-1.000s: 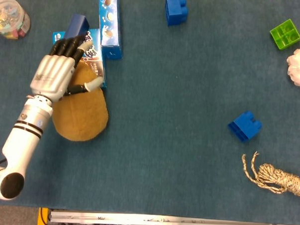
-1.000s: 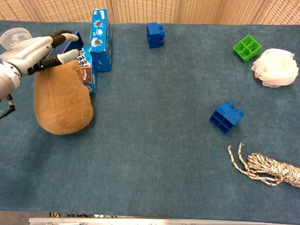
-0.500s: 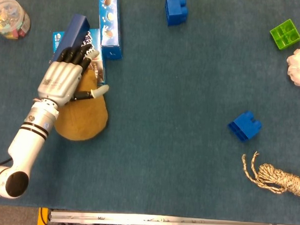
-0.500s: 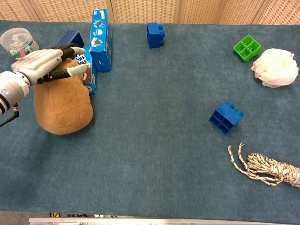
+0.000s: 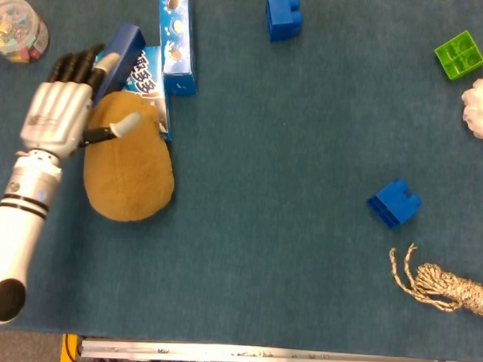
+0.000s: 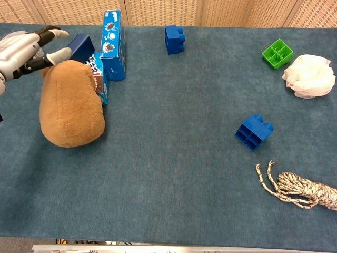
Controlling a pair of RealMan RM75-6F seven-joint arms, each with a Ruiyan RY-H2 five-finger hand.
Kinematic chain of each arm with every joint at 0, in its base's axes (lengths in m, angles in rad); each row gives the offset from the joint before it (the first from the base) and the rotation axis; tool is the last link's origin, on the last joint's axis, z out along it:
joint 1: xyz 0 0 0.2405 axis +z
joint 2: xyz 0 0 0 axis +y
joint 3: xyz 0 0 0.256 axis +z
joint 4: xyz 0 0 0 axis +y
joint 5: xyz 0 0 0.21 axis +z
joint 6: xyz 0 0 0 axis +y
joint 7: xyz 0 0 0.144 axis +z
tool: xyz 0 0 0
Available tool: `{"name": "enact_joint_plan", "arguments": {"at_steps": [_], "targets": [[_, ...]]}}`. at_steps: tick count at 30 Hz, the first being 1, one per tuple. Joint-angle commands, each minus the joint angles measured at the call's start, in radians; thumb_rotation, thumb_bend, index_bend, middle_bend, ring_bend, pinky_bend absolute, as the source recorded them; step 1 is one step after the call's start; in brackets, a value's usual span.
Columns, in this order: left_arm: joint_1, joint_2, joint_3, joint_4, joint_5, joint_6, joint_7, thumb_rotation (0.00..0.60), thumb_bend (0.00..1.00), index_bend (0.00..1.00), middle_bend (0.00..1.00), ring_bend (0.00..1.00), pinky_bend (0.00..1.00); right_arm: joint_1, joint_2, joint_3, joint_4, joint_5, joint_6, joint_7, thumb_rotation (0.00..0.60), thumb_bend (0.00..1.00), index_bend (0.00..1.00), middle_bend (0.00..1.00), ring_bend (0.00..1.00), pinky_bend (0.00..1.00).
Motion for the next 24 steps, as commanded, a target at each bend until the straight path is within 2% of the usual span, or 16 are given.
{"name": "enact_joint_plan", "arguments": {"at_steps": [1, 4, 10, 12, 14, 15, 17, 18, 24], "targets": [[0.047, 0.033, 0.004, -0.026, 0.043, 0.066, -0.035, 0.006, 0.03, 0.07, 0.02, 0.0, 0.0, -0.002, 0.0, 0.0, 0.0, 0.002, 0.001, 0.001, 0.6, 0.17, 0.31, 0.44, 0.3, 0.26], [0.095, 0.059, 0.016, -0.045, 0.078, 0.135, -0.055, 0.082, 0.03, 0.08, 0.02, 0.0, 0.0, -0.004, 0.001, -0.001, -0.003, 0.002, 0.003, 0.0, 0.6, 0.17, 0.31, 0.44, 0.3, 0.26], [0.204, 0.114, 0.056, -0.074, 0.144, 0.262, -0.1, 0.14, 0.03, 0.08, 0.03, 0.0, 0.0, -0.007, -0.009, -0.007, -0.002, -0.004, 0.004, 0.006, 0.6, 0.17, 0.31, 0.44, 0.3, 0.26], [0.233, 0.131, 0.075, -0.08, 0.158, 0.286, -0.103, 0.19, 0.03, 0.08, 0.03, 0.0, 0.0, -0.007, -0.014, -0.009, 0.0, -0.006, 0.001, 0.011, 0.6, 0.17, 0.31, 0.44, 0.3, 0.26], [0.265, 0.152, 0.094, -0.094, 0.17, 0.308, -0.105, 0.266, 0.03, 0.08, 0.03, 0.0, 0.0, -0.007, -0.02, -0.011, 0.003, -0.015, 0.004, 0.013, 0.6, 0.17, 0.31, 0.44, 0.3, 0.26], [0.278, 0.159, 0.101, -0.098, 0.174, 0.318, -0.105, 0.389, 0.03, 0.09, 0.03, 0.0, 0.0, -0.007, -0.023, -0.012, 0.003, -0.021, 0.007, 0.013, 0.6, 0.17, 0.31, 0.44, 0.3, 0.26], [0.306, 0.17, 0.118, -0.097, 0.188, 0.342, -0.096, 0.539, 0.03, 0.09, 0.03, 0.0, 0.0, -0.007, -0.028, -0.016, 0.001, -0.032, 0.009, 0.009, 0.6, 0.17, 0.31, 0.44, 0.3, 0.26], [0.322, 0.175, 0.127, -0.099, 0.195, 0.353, -0.098, 0.571, 0.03, 0.09, 0.03, 0.0, 0.0, -0.008, -0.029, -0.019, -0.002, -0.038, 0.011, 0.005, 0.6, 0.17, 0.31, 0.44, 0.3, 0.26], [0.402, 0.185, 0.148, -0.098, 0.246, 0.427, -0.17, 0.573, 0.03, 0.09, 0.03, 0.0, 0.0, -0.015, -0.029, -0.023, -0.022, -0.055, 0.03, -0.012, 0.6, 0.17, 0.31, 0.44, 0.3, 0.26]]}}
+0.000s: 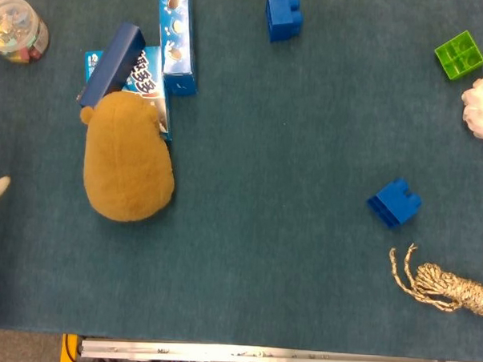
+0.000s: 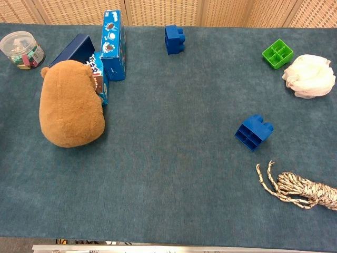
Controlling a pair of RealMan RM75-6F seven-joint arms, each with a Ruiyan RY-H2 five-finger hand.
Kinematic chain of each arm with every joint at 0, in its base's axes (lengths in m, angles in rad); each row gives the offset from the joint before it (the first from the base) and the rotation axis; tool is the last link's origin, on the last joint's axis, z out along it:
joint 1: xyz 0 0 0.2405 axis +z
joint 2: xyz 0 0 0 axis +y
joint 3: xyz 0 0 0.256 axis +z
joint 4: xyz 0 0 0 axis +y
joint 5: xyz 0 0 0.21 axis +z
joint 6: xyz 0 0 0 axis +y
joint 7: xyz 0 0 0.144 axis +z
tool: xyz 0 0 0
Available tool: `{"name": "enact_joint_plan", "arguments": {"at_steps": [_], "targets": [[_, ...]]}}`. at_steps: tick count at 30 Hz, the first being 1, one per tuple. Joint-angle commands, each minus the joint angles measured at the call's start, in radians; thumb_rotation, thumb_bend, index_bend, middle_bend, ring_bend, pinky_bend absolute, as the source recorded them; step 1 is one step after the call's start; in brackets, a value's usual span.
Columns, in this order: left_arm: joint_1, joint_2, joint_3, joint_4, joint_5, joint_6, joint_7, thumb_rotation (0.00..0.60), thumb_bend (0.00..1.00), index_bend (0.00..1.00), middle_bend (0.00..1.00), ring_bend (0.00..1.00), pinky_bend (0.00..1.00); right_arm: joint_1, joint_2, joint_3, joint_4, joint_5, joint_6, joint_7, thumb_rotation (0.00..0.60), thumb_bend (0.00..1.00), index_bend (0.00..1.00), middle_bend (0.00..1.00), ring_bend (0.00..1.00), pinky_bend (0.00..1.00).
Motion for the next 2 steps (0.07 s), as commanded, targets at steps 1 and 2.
{"name": "enact_joint_plan", "arguments": {"at_steps": [1, 2], "targets": [[0.037, 0.007, 0.013, 0.006, 0.036, 0.035, -0.043, 0.573, 0.03, 0.09, 0.03, 0.0, 0.0, -0.001, 0.002, -0.001, -0.008, -0.004, 0.004, -0.01, 0.6, 0.17, 0.31, 0.44, 0.3, 0.26], [0.044, 0.008, 0.015, 0.009, 0.045, 0.041, -0.053, 0.573, 0.03, 0.09, 0.03, 0.0, 0.0, -0.002, 0.004, -0.001, -0.012, -0.005, 0.005, -0.013, 0.6, 0.17, 0.31, 0.44, 0.3, 0.26]]}}
